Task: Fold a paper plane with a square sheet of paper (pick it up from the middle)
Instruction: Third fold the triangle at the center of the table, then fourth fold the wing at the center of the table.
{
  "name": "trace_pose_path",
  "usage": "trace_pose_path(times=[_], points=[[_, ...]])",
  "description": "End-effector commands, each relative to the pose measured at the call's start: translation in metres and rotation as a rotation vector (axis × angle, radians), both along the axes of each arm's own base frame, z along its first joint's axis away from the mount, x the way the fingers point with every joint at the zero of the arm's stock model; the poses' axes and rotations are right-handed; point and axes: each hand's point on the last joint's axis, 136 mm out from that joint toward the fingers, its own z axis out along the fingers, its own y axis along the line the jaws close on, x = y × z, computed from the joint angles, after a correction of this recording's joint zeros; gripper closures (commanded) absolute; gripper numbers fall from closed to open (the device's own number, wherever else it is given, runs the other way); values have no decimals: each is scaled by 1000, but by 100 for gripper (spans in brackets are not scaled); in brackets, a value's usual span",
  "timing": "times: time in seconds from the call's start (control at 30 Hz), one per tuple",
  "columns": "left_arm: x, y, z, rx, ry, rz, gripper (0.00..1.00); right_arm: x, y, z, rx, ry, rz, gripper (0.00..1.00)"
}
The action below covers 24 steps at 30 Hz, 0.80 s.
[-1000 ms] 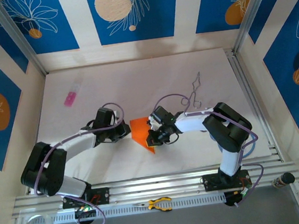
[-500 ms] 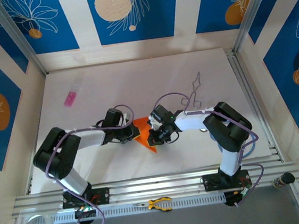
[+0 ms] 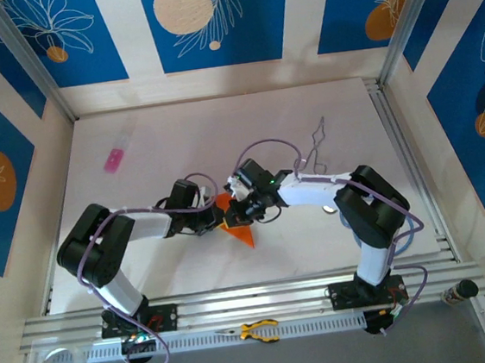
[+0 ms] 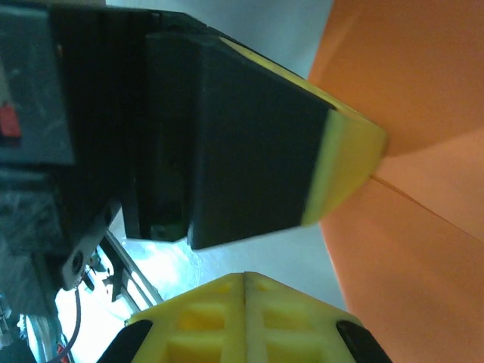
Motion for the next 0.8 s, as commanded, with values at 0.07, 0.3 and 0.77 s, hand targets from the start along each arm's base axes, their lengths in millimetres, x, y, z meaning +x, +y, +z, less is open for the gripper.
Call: trace_pose_path(times=[0.07,0.3,0.77], points=[[-18,19,-30,115,72,8,100,-7,-2,-33,-75,50,-19,94],[-18,21,-31,123,73,15,100,-18,-24,-56,-136,72,-42,94],[-21,30,-44,156,86,47,100,-66,-69,-55,-81,149,-73,91]])
